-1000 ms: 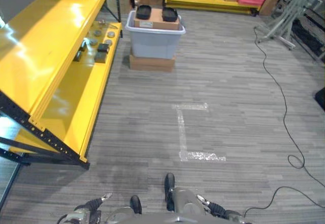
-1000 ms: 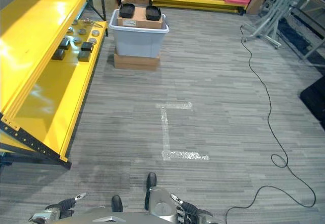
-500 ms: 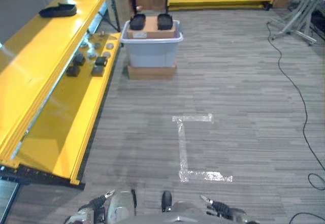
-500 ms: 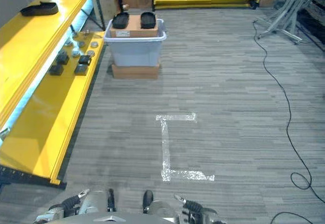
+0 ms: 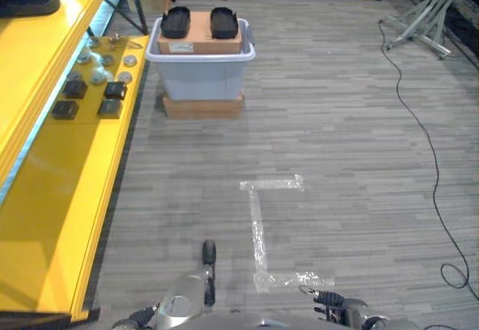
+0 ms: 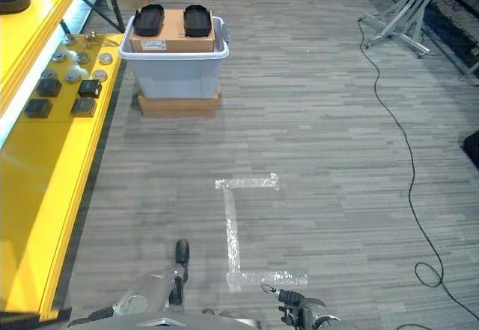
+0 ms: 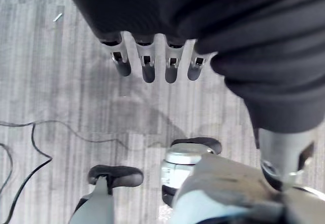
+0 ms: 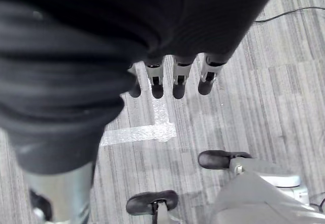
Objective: Move parts from the plastic box to the shelf.
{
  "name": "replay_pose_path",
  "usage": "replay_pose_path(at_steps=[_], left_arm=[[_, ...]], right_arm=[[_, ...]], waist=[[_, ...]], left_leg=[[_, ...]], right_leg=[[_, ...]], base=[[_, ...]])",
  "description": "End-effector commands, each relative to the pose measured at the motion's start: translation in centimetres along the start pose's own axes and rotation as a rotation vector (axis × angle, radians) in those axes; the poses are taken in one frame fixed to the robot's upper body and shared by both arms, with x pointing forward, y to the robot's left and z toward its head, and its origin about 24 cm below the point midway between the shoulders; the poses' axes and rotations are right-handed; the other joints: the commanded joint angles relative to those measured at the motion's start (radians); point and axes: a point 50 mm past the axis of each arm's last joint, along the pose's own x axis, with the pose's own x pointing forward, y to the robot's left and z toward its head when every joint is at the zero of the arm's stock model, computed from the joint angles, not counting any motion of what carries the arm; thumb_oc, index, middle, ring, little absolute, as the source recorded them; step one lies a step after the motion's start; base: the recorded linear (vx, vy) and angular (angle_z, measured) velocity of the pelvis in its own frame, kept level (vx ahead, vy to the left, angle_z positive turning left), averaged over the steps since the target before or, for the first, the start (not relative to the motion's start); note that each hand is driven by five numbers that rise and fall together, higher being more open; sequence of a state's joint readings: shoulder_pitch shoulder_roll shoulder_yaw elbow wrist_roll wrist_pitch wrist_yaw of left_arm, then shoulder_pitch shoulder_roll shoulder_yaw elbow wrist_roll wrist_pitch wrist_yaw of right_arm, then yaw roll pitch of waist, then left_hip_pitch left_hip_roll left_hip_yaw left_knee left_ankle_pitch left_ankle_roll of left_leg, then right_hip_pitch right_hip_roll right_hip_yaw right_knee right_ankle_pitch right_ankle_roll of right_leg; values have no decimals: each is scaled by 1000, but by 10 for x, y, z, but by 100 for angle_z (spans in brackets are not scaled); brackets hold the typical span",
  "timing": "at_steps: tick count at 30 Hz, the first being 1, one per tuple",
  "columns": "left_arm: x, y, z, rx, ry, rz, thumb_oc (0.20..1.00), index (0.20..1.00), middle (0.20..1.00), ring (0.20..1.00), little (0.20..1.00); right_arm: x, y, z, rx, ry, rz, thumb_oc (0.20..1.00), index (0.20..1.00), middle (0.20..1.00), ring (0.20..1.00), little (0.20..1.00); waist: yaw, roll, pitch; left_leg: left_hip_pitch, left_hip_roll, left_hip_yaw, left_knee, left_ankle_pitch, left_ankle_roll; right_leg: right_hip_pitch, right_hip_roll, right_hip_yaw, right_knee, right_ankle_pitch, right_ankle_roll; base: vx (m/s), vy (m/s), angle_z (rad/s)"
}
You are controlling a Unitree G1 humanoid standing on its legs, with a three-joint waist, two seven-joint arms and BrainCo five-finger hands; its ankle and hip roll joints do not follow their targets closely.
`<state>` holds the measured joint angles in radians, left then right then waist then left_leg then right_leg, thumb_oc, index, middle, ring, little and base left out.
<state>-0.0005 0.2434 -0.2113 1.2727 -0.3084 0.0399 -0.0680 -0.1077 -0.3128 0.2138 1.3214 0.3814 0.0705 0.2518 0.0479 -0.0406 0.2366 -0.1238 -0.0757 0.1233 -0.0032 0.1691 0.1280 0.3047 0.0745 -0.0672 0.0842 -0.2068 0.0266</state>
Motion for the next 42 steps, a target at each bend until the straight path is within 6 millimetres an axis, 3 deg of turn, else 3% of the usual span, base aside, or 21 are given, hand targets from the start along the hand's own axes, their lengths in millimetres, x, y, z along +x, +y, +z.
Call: replay_pose_path(at_steps=[1, 3, 5, 9, 12, 15, 19, 20, 22, 23, 26, 27, 28, 29, 30, 32, 33, 38, 39, 40, 42], left_arm=[[0, 8, 28, 57, -77, 28, 1000, 1000, 1000, 1000, 1000], [0, 10, 34, 62, -92, 39, 1000, 1000, 1000, 1000, 1000], [-1, 12, 42, 55, -115, 42, 1000, 1000, 1000, 1000, 1000], [-2, 14, 61, 71, -156, 33, 1000, 1000, 1000, 1000, 1000], [-2, 9, 68, 51, -164, 23, 1000, 1000, 1000, 1000, 1000], [0, 3, 64, 42, -138, 16, 1000, 1000, 1000, 1000, 1000], [1, -2, 53, 46, -105, 26, 1000, 1000, 1000, 1000, 1000], [2, -3, 50, 29, -95, 32, 1000, 1000, 1000, 1000, 1000], [2, -8, 43, 6, -79, 2, 1000, 1000, 1000, 1000, 1000], [2, -11, 41, 18, -83, 4, 1000, 1000, 1000, 1000, 1000], [2, -12, 42, 7, -94, -1, 1000, 1000, 1000, 1000, 1000], [2, -12, 43, 13, -98, -5, 1000, 1000, 1000, 1000, 1000], [2, -14, 45, 42, -104, -13, 1000, 1000, 1000, 1000, 1000], [2, -15, 43, 89, -106, -15, 1000, 1000, 1000, 1000, 1000], [2, -15, 43, 89, -107, -15, 1000, 1000, 1000, 1000, 1000], [2, -16, 31, 79, -105, -4, 1000, 1000, 1000, 1000, 1000], [2, -14, 28, 75, -103, 1, 1000, 1000, 1000, 1000, 1000], [0, 0, 33, 128, -122, 39, 1000, 1000, 1000, 1000, 1000], [-1, 8, 37, 127, -135, 78, 1000, 1000, 1000, 1000, 1000], [-2, 12, 40, 114, -150, 94, 1000, 1000, 1000, 1000, 1000], [-3, 17, 45, 88, -169, 110, 1000, 1000, 1000, 1000, 1000]], right_arm=[[-1, 2, -9, 19, 0, 9, 1000, 1000, 1000, 1000, 1000], [0, 4, -12, 40, 3, 20, 1000, 1000, 1000, 1000, 1000], [1, 8, -15, 18, 12, 35, 1000, 1000, 1000, 1000, 1000], [1, 9, -17, 21, 9, 27, 1000, 1000, 1000, 1000, 1000], [0, 5, -18, -20, 19, 25, 1000, 1000, 1000, 1000, 1000], [-1, 3, -24, -27, 41, 19, 1000, 1000, 1000, 1000, 1000], [-2, 2, -26, -63, 67, 12, 1000, 1000, 1000, 1000, 1000], [-2, 2, -25, -75, 75, 7, 1000, 1000, 1000, 1000, 1000], [-1, 0, -19, -81, 60, 10, 1000, 1000, 1000, 1000, 1000], [-2, -1, -9, -80, 19, 9, 1000, 1000, 1000, 1000, 1000], [-3, -7, 7, -104, -45, -33, 1000, 1000, 1000, 1000, 1000], [-3, -9, 10, -96, -56, -39, 1000, 1000, 1000, 1000, 1000], [-4, -10, 14, -77, -85, -44, 1000, 1000, 1000, 1000, 1000], [-4, -8, 26, -53, -141, -43, 1000, 1000, 1000, 1000, 1000], [-4, -8, 26, -53, -141, -43, 1000, 1000, 1000, 1000, 1000], [-4, -4, 39, -71, -198, -44, 1000, 1000, 1000, 1000, 1000], [-4, -3, 42, -82, -208, -45, 1000, 1000, 1000, 1000, 1000], [-6, -3, 51, 5, -275, -32, 1000, 1000, 1000, 1000, 1000], [-8, 0, 59, 47, -321, 1, 1000, 1000, 1000, 1000, 1000], [-9, 1, 63, 56, -346, 11, 1000, 1000, 1000, 1000, 1000], [-11, 1, 68, 68, -379, 15, 1000, 1000, 1000, 1000, 1000]], waist=[[17, 36, -22], [9, 45, -16], [-6, 54, -7], [-46, 37, 13], [-94, 19, 24], [-119, 8, 14], [-128, 12, -4], [-129, 16, -9], [-119, 20, -13], [-107, 15, -8], [-80, -9, 9], [-74, -11, 13], [-61, -13, 21], [-40, -8, 25], [-38, -11, 26], [-5, 12, 33], [11, 24, 33], [47, 16, 9], [43, 24, 18], [37, 30, 25], [29, 37, 32]], left_leg=[[26, 13, -29, 78, -200, -26], [55, 12, -41, 81, -218, -12], [104, 16, -44, 75, -238, -10], [174, 8, -47, 67, -282, -22], [235, -14, -64, 78, -344, -28], [291, -24, -79, 80, -382, -37], [346, -1, -79, 111, -411, -61], [349, 9, -83, 142, -389, -73], [312, 46, -79, 302, -274, -114], [251, 59, -87, 460, -214, -134], [56, 78, -79, 754, -165, -137], [22, 82, -76, 768, -172, -131], [-28, 90, -66, 752, -192, -121], [-40, 80, -35, 558, -236, -107], [-35, 77, -32, 549, -232, -106], [-49, 32, -27, 273, -191, -118], [-79, 24, -46, 218, -143, -132], [-47, 7, -22, 122, -166, -105], [-9, 21, -3, 113, -181, -84], [3, 28, -7, 114, -192, -71], [11, 37, -18, 116, -202, -59]], right_leg=[[-256, -118, -51, 487, 166, 69], [-330, -143, -57, 611, 207, 85], [-402, -170, -74, 594, 203, 74], [-437, -174, -101, 250, 190, 73], [-464, -154, -71, 49, 245, 83], [-487, -158, -67, -12, 304, 91], [-466, -140, -86, -9, 290, 57], [-462, -131, -83, -9, 283, 46], [-429, -118, -83, -14, 260, 16], [-396, -114, -74, -16, 239, -5], [-332, -116, -61, -24, 207, -44], [-319, -114, -61, -26, 201, -46], [-289, -109, -60, -34, 191, -47], [-253, -98, -59, -52, 174, -33], [-252, -102, -57, -53, 174, -32], [-208, -64, -24, -67, 149, -17], [-195, -41, -8, -69, 140, -21], [-178, -7, -28, 10, 60, -19], [-259, -35, -90, 207, 84, 17], [-304, -46, -92, 302, 88, 28], [-353, -56, -90, 373, 99, 36]], base=[[236, 222, 8], [222, 148, 11], [323, 104, 33], [321, -71, 14], [412, -85, 36], [459, -131, 47], [402, -181, 36], [360, -250, 10], [415, -305, -13], [363, -265, -29], [320, -251, -11], [284, -168, -24], [367, -45, -14], [316, -16, -11], [369, 52, 5], [329, 77, -6], [310, 57, -30], [273, 62, -60], [158, 30, -16], [140, 24, -36], [51, -7, -52]])
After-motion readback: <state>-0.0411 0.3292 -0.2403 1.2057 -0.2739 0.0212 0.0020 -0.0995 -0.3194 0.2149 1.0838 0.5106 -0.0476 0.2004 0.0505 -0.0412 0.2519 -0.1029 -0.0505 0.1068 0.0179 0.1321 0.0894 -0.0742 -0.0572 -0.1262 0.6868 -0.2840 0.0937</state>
